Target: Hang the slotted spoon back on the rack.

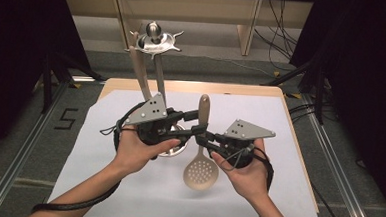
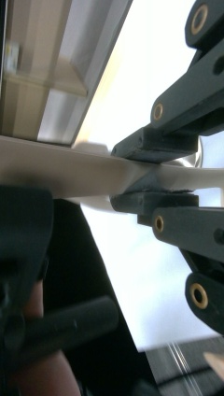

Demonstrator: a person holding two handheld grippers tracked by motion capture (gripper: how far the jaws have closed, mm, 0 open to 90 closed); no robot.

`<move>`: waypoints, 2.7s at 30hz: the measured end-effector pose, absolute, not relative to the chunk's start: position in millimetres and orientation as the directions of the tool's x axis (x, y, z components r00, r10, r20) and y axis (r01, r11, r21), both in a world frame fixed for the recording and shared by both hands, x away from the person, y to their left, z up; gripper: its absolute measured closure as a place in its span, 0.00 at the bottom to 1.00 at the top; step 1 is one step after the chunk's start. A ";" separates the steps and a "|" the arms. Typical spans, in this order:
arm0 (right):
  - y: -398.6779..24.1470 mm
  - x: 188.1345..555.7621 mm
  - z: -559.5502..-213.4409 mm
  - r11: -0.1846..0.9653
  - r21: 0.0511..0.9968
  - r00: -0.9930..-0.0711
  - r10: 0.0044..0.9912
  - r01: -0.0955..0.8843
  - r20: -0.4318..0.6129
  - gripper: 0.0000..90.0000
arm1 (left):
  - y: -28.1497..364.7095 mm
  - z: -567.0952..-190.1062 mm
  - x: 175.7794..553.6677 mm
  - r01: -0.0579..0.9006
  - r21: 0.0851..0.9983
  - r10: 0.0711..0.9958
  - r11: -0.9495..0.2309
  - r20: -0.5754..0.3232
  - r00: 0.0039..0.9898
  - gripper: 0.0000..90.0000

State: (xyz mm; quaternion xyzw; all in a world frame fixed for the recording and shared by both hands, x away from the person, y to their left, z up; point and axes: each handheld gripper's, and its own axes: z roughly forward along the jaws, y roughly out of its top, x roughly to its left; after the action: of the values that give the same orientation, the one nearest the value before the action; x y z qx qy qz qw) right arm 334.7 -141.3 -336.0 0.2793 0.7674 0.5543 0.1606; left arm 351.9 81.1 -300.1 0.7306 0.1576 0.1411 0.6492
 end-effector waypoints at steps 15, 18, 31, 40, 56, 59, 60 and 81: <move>-130.5 329.9 -333.1 0.223 0.925 -0.703 0.708 0.307 0.063 0.86 | 76.1 -304.5 355.6 0.060 0.991 0.457 -0.116 0.000 0.890 0.61; -129.7 329.0 -333.2 0.229 0.920 -0.703 0.708 0.318 0.067 0.86 | 74.8 -304.7 357.1 0.065 0.991 0.453 -0.117 -0.005 0.891 0.64; -127.0 325.1 -334.6 0.210 0.935 -0.710 0.702 0.286 0.059 0.85 | 76.5 -303.2 358.2 0.083 0.991 0.402 -0.101 -0.036 0.915 0.81; -130.3 320.8 -332.9 0.198 0.950 -0.738 0.673 0.242 0.048 0.69 | 92.3 -300.4 364.0 0.067 0.992 0.407 -0.103 -0.019 0.913 0.82; -163.3 323.9 -348.7 0.182 0.948 -0.691 0.721 0.260 0.051 0.67 | 122.1 -296.2 368.2 0.025 0.992 0.374 -0.128 0.025 0.927 0.82; -167.3 324.1 -352.1 0.151 0.946 -0.679 0.729 0.288 0.090 0.67 | 125.8 -296.1 368.6 0.028 0.991 0.378 -0.130 0.024 0.926 0.82; -169.1 324.6 -353.0 0.160 0.945 -0.674 0.734 0.286 0.080 0.67 | 127.3 -296.0 368.8 0.028 0.991 0.380 -0.131 0.024 0.925 0.82; -181.9 328.9 -372.4 0.146 0.923 -0.610 0.784 0.357 0.113 0.67 | 150.8 -293.2 374.8 0.023 0.992 0.397 -0.128 0.030 0.917 0.82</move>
State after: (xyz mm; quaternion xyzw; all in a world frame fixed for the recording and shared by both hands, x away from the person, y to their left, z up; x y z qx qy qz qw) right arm 328.9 -181.9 -372.4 0.3915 0.7288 0.5234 0.2039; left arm 374.8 150.8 -293.2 0.7368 0.1425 0.1454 0.6448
